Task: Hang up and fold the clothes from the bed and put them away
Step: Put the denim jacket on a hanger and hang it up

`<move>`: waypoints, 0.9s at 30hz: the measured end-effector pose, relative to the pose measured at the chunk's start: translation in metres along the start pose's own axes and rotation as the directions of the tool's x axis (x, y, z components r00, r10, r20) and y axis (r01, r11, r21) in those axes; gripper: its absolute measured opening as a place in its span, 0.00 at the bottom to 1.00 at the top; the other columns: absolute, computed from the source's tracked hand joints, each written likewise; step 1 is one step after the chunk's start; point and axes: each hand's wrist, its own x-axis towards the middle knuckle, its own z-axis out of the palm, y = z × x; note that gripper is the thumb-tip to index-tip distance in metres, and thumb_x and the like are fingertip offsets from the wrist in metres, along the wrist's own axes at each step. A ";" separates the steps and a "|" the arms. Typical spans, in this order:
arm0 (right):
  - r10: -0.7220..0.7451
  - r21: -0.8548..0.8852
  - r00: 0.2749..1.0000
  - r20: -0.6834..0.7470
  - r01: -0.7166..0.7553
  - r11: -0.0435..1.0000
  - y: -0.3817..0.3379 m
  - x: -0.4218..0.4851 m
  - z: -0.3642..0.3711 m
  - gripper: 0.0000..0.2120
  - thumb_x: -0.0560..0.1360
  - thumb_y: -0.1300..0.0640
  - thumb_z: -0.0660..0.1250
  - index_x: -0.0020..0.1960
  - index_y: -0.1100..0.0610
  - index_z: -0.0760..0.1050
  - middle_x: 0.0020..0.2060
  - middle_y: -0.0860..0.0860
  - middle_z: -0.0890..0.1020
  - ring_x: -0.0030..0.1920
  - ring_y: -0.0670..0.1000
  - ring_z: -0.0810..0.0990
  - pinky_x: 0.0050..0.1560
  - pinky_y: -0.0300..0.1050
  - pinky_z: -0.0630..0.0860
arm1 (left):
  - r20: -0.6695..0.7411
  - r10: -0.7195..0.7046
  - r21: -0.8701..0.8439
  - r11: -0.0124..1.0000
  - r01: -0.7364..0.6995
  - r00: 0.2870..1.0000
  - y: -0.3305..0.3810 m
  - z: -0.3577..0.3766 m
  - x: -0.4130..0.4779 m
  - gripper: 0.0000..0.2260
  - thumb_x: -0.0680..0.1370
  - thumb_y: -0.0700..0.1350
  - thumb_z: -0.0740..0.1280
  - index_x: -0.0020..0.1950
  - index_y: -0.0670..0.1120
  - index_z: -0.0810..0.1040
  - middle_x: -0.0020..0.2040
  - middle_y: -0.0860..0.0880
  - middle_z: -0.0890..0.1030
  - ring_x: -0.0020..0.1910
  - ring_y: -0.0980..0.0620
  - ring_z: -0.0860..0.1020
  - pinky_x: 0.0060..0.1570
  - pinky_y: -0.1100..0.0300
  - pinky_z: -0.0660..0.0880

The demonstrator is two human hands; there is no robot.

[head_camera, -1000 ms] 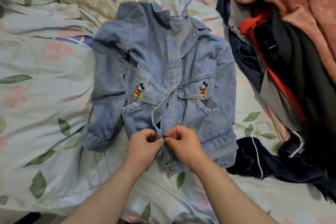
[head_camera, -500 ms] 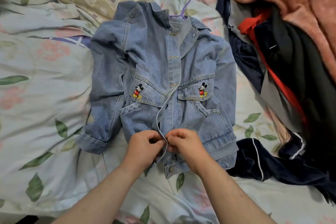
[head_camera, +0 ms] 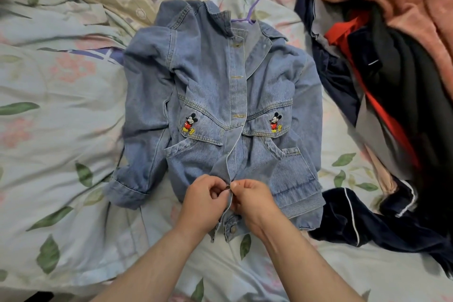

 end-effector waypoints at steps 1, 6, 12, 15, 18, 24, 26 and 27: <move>0.049 0.112 0.998 0.033 -0.053 0.992 -0.001 -0.001 0.001 0.11 0.81 0.68 0.62 0.40 0.61 0.73 0.31 0.57 0.77 0.31 0.53 0.76 0.33 0.45 0.75 | -0.012 -0.025 -0.040 0.999 0.025 1.000 0.001 0.000 0.000 0.16 0.69 0.35 0.75 0.35 0.56 0.77 0.37 0.50 0.79 0.32 0.59 0.74 0.35 0.73 0.70; 0.093 0.326 0.988 0.121 -0.128 0.937 -0.002 -0.004 0.000 0.12 0.79 0.77 0.56 0.47 0.62 0.71 0.38 0.62 0.78 0.37 0.60 0.80 0.34 0.46 0.79 | 0.025 -0.174 -0.207 0.962 0.176 0.984 -0.001 0.001 0.001 0.13 0.70 0.33 0.74 0.39 0.52 0.81 0.38 0.51 0.83 0.32 0.62 0.76 0.36 0.72 0.73; 0.077 0.231 0.990 0.114 -0.102 0.968 -0.002 0.001 0.001 0.13 0.75 0.79 0.59 0.44 0.63 0.73 0.27 0.54 0.77 0.23 0.47 0.75 0.23 0.37 0.73 | 0.104 -0.286 -0.355 0.884 0.304 0.953 -0.013 0.000 0.003 0.05 0.70 0.37 0.73 0.38 0.47 0.81 0.32 0.52 0.81 0.33 0.56 0.77 0.37 0.61 0.77; 0.033 -0.028 0.993 0.112 -0.030 0.999 0.006 0.001 -0.003 0.11 0.76 0.75 0.64 0.42 0.61 0.73 0.30 0.53 0.73 0.25 0.45 0.74 0.27 0.37 0.74 | 0.087 -0.278 -0.210 0.934 0.290 0.957 -0.022 0.001 0.008 0.07 0.71 0.39 0.73 0.35 0.47 0.79 0.29 0.53 0.79 0.29 0.58 0.75 0.33 0.61 0.75; -0.026 -0.408 0.997 0.075 0.054 0.911 0.005 0.004 -0.010 0.10 0.78 0.70 0.65 0.41 0.59 0.74 0.28 0.53 0.76 0.22 0.46 0.76 0.26 0.42 0.76 | 0.102 -0.332 0.008 0.943 0.333 0.938 -0.022 0.003 0.014 0.09 0.72 0.34 0.68 0.36 0.47 0.73 0.31 0.50 0.77 0.34 0.45 0.80 0.40 0.48 0.80; -0.493 -0.484 0.865 -0.089 0.395 0.781 -0.048 0.035 -0.010 0.15 0.78 0.66 0.61 0.39 0.50 0.76 0.32 0.48 0.82 0.34 0.50 0.84 0.41 0.52 0.84 | -0.016 -0.010 0.201 0.980 0.013 1.000 0.002 -0.001 0.044 0.06 0.69 0.52 0.63 0.38 0.52 0.68 0.34 0.54 0.74 0.36 0.57 0.73 0.35 0.54 0.71; -0.513 -0.399 0.851 -0.114 0.434 0.808 -0.060 0.050 -0.002 0.17 0.78 0.70 0.57 0.41 0.51 0.75 0.33 0.47 0.81 0.33 0.46 0.82 0.42 0.47 0.84 | 0.027 0.008 0.272 0.962 -0.015 1.000 0.010 0.005 0.060 0.13 0.71 0.57 0.67 0.40 0.53 0.66 0.37 0.54 0.73 0.38 0.55 0.73 0.37 0.55 0.69; -0.498 -0.383 0.859 -0.122 0.422 0.822 -0.061 0.058 -0.001 0.18 0.77 0.72 0.55 0.41 0.53 0.75 0.35 0.49 0.80 0.35 0.47 0.82 0.45 0.47 0.84 | 0.053 -0.024 0.337 0.941 0.005 0.998 0.011 0.008 0.067 0.16 0.71 0.59 0.69 0.41 0.52 0.65 0.39 0.54 0.73 0.40 0.51 0.75 0.38 0.54 0.70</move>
